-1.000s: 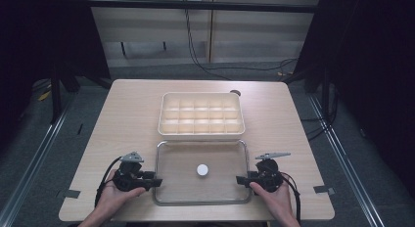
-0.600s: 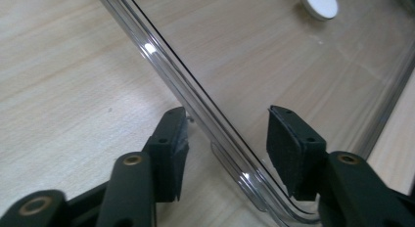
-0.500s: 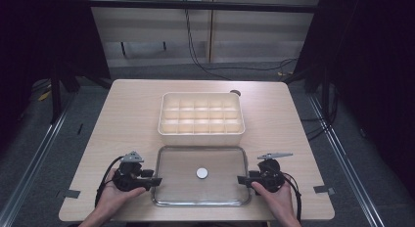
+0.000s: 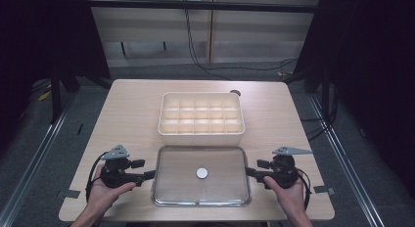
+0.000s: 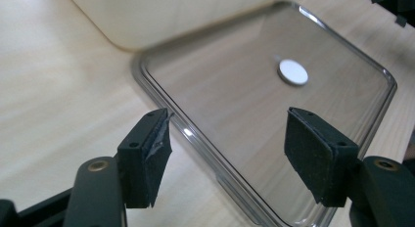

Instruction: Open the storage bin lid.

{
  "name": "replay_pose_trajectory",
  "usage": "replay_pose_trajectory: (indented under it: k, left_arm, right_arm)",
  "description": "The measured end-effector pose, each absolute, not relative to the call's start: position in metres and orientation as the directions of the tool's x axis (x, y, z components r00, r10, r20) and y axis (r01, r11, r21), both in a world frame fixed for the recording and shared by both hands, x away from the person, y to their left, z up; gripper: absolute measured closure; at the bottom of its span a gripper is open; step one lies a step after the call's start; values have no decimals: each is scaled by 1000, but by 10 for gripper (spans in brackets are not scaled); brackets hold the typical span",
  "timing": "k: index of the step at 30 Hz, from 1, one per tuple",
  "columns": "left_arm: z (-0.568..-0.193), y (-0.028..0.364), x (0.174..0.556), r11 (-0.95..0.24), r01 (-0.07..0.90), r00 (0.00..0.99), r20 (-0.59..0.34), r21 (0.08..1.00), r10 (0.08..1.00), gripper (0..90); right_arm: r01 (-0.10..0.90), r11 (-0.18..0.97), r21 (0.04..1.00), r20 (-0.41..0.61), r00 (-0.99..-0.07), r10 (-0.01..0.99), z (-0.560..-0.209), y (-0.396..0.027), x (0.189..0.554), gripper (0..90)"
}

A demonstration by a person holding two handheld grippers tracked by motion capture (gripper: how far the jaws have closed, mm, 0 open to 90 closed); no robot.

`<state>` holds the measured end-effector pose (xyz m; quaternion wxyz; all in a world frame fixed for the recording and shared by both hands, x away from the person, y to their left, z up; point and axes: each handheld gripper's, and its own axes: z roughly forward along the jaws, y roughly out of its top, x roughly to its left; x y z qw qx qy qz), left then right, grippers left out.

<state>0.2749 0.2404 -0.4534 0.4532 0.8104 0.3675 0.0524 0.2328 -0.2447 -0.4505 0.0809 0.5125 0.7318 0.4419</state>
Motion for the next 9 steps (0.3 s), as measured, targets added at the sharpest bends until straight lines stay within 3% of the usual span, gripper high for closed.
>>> replay_pose_trajectory:
  k: [9]
  left_arm:
    - [-453, 268, 278, -253, 542, 660, -219, 801, 719, 283]
  right_arm:
    - [601, 9, 799, 301, -413, 860, -440, -280, 222, 310]
